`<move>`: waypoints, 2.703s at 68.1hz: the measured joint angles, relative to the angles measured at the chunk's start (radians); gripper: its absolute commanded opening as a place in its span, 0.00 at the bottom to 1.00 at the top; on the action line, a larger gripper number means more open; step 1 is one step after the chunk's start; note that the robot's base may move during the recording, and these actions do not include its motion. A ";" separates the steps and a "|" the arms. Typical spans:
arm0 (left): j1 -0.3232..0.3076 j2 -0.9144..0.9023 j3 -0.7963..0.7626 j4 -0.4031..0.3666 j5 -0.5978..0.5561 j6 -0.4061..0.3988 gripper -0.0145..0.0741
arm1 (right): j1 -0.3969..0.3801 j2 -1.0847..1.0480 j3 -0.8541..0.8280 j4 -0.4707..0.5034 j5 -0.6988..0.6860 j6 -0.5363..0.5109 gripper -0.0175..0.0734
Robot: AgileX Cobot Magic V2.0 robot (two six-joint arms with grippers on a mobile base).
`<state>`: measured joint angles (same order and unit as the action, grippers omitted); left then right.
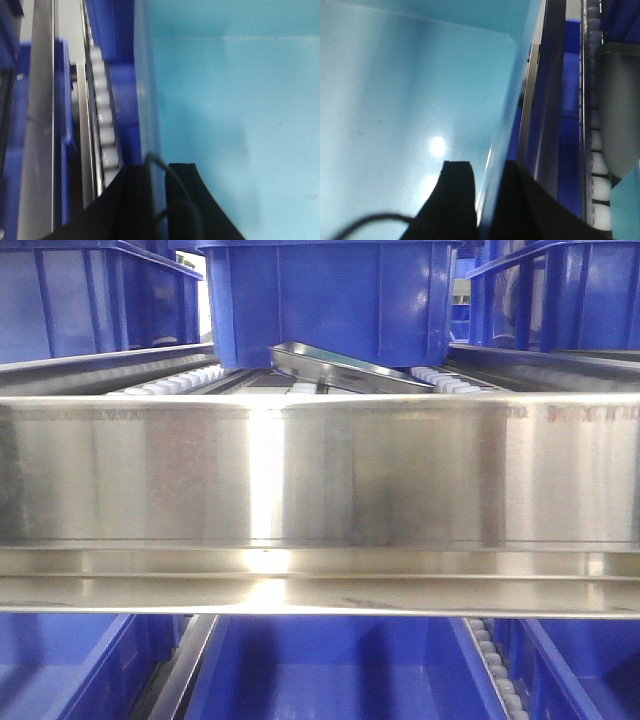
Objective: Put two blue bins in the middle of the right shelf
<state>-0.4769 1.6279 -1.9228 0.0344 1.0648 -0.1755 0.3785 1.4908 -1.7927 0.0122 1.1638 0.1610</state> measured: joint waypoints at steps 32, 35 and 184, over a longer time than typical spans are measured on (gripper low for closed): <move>0.000 0.000 0.000 0.016 -0.263 0.018 0.04 | -0.002 0.000 -0.002 0.000 -0.004 0.008 0.03; 0.000 0.000 0.000 0.018 -0.280 0.020 0.04 | -0.002 0.000 -0.002 0.003 -0.004 0.010 0.03; 0.011 -0.004 0.000 0.048 -0.389 0.020 0.04 | -0.011 0.000 -0.003 -0.027 -0.345 0.001 0.03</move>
<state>-0.4658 1.6240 -1.9228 0.0825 0.6762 -0.1554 0.3672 1.4908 -1.7953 -0.0145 0.8189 0.1624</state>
